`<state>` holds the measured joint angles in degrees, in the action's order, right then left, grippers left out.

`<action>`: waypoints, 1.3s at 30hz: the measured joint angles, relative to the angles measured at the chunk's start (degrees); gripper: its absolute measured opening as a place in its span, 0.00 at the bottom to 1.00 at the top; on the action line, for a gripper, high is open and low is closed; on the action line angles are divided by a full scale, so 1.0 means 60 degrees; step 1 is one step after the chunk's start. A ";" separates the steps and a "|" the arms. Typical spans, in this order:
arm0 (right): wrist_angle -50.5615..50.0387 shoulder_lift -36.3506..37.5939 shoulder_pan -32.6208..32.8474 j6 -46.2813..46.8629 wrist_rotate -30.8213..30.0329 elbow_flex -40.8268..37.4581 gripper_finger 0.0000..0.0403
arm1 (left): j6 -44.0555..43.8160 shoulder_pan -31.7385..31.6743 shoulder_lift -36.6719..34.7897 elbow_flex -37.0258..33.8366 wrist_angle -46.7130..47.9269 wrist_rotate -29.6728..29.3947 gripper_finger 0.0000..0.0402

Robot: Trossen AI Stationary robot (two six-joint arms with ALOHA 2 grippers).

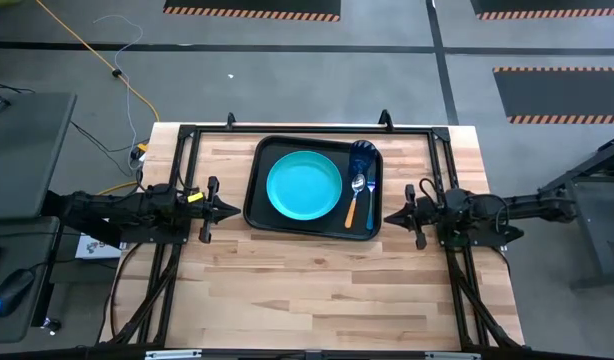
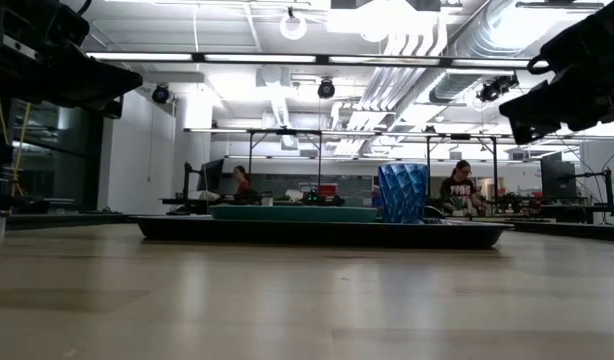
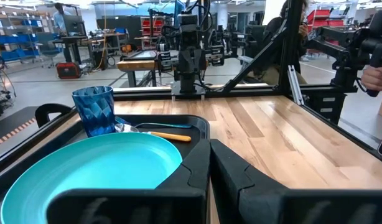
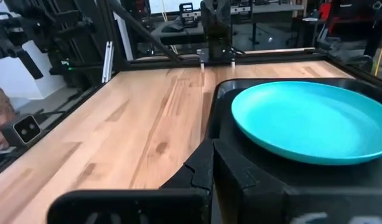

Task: Pick and place plate/cup/fork/spoon on tray
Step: Return to Home Position

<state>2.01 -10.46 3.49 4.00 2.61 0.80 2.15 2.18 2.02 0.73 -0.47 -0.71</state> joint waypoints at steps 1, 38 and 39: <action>-0.0086 0.0075 0.0000 -0.0065 -0.0003 0.0000 0.00 | 0.0000 0.0003 0.0000 0.0000 0.0001 0.0000 0.00; -0.0417 0.1637 -0.0400 -0.0641 -0.0071 0.0057 0.00 | 0.0000 0.0003 0.0004 0.0000 0.0007 0.0000 0.00; -0.0417 0.1644 -0.0378 -0.0653 -0.0088 0.0055 0.00 | -0.0002 0.0001 0.0002 0.0000 0.0001 0.0002 0.00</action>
<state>-0.49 -0.60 1.22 0.08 2.09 1.13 2.14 2.19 2.03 0.73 -0.47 -0.70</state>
